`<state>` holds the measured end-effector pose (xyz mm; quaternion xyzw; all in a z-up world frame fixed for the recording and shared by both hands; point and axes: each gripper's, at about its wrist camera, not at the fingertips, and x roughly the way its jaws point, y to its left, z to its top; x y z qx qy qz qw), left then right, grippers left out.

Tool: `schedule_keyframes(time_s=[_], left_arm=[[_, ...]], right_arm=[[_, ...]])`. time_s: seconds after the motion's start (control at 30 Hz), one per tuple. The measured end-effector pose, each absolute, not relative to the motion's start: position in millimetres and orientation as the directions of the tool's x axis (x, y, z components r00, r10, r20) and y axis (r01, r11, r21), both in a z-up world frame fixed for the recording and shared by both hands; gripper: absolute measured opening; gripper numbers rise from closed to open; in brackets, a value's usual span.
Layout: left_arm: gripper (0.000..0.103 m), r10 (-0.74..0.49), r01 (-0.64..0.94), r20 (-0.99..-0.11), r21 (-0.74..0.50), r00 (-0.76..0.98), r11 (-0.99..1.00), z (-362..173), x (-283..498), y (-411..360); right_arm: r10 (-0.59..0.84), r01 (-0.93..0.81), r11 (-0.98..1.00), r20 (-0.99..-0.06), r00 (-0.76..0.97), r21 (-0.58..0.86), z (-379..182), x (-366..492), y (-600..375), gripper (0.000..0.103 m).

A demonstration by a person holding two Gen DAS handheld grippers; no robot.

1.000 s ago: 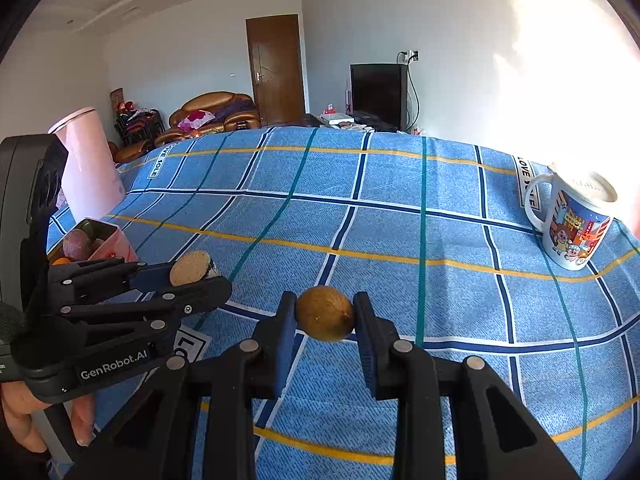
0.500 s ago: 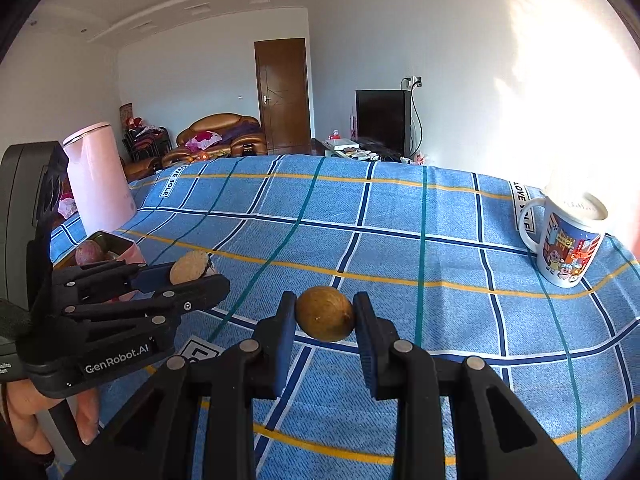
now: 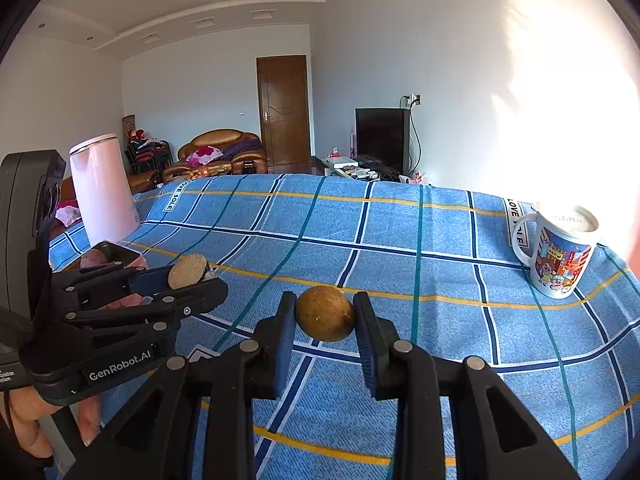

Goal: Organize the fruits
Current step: 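Lift and carry the cake slice and yellow-brown fruit over the tin box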

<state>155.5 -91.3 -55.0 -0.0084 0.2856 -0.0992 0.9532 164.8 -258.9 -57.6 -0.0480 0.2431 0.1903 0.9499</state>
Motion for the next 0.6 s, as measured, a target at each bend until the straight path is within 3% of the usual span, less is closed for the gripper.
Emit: schedule_keyframes(time_s=[0.6], left_arm=[[0.037,-0.169,0.167,-0.471,-0.046,0.866,0.985,-47,140,-91]], right_arm=[[0.338,-0.382,0.924,-0.422,0.841,-0.022,-52,154,-261,0.030]])
